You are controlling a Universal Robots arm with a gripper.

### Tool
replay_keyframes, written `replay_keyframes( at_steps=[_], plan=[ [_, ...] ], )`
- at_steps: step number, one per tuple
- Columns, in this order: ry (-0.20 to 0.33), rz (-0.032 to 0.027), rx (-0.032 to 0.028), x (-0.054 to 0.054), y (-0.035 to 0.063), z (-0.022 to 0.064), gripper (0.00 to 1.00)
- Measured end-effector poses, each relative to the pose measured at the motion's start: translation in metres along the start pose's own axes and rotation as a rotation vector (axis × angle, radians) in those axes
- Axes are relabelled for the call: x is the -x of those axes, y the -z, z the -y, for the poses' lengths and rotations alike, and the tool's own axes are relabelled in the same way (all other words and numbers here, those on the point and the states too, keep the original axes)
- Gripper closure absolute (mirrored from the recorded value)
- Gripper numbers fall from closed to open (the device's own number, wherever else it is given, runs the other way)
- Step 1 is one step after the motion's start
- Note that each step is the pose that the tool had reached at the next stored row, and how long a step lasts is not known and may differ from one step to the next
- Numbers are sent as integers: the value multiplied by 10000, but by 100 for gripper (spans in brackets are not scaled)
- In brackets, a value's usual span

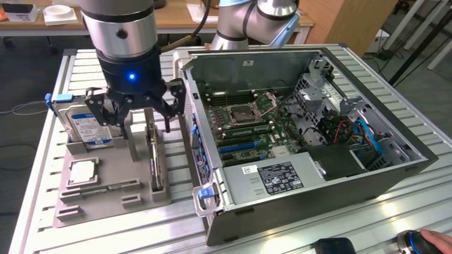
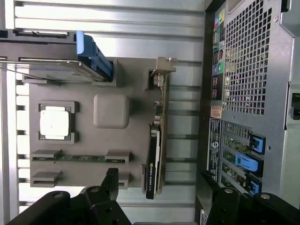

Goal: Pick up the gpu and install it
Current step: 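Pick up the gpu and move the gpu toward the slot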

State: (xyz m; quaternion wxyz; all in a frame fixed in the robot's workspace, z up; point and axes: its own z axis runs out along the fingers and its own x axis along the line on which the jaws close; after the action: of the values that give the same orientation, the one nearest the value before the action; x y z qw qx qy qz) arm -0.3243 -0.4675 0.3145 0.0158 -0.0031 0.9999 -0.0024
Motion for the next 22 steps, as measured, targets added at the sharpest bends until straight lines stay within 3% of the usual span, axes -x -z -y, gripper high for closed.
replay_keyframes(
  at_steps=[13,22],
  plan=[
    [6,72,-190,-5,-200,-2,24],
    [7,82,-248,12,-285,-22,24]
  ],
)
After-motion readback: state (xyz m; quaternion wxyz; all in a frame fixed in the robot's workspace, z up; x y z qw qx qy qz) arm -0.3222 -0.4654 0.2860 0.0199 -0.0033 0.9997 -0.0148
